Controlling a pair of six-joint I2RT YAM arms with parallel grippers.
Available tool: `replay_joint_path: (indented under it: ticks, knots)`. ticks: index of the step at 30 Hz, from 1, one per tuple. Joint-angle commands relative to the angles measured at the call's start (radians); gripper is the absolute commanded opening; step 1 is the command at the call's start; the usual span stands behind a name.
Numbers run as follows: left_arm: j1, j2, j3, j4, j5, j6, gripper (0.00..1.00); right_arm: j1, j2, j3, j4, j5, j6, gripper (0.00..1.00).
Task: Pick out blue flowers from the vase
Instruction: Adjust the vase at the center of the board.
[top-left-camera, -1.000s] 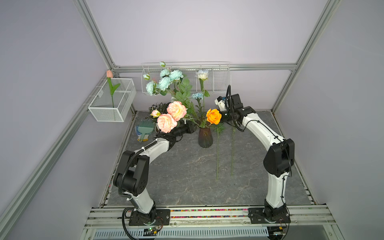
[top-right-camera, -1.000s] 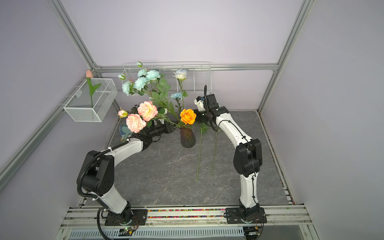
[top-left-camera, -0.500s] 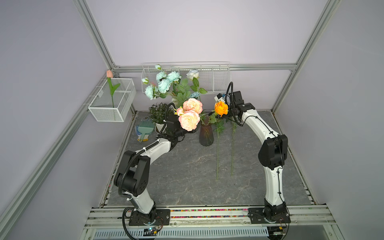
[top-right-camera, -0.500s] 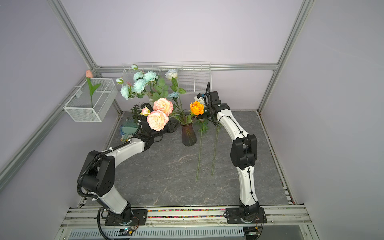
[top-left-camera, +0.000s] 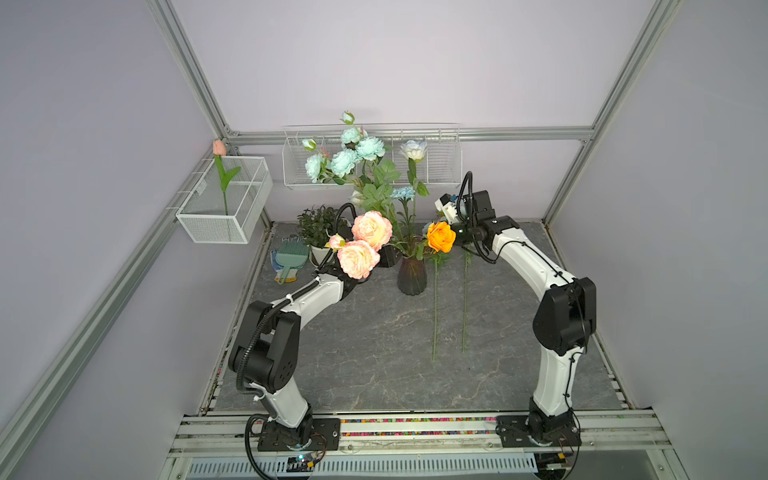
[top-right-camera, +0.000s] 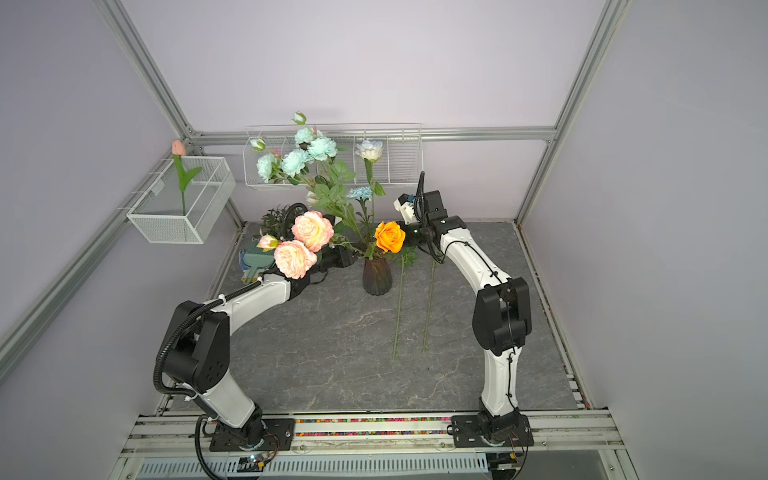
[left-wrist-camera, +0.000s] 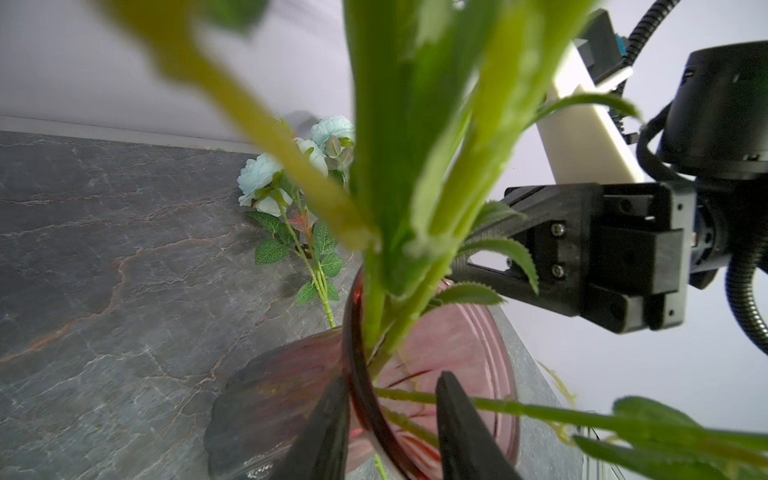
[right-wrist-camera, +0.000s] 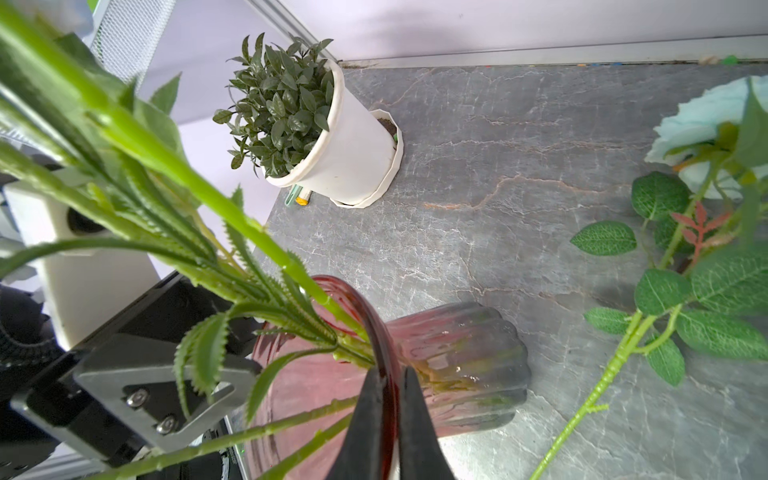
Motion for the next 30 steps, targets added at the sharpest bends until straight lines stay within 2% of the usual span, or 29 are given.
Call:
replay_joint_path:
  ticks: [1,8,18,21,23,26,30]
  knots:
    - [-0.027,0.016,0.046,-0.016,0.057,0.041,0.37,0.064,-0.064,-0.066,0.021,-0.042,0.045,0.07]
    - [-0.003,0.027,0.071,-0.016,0.062,0.039,0.37,0.090,-0.124,-0.138,0.048,-0.016,0.067,0.07]
    - [-0.005,-0.016,0.013,-0.012,0.051,0.036,0.37,0.083,-0.111,-0.065,-0.033,0.070,0.029,0.10]
    - [-0.004,-0.026,0.008,-0.023,0.050,0.047,0.37,0.086,-0.133,-0.074,-0.053,0.127,0.023,0.23]
    - [-0.003,-0.026,0.009,-0.028,0.051,0.051,0.36,0.086,-0.157,-0.079,-0.062,0.177,0.013,0.38]
    - [-0.001,-0.021,0.011,-0.033,0.055,0.056,0.37,0.082,-0.210,-0.076,-0.082,0.261,-0.020,0.50]
    - [0.006,-0.020,0.014,-0.043,0.061,0.062,0.37,0.080,-0.295,-0.052,-0.136,0.338,-0.100,0.57]
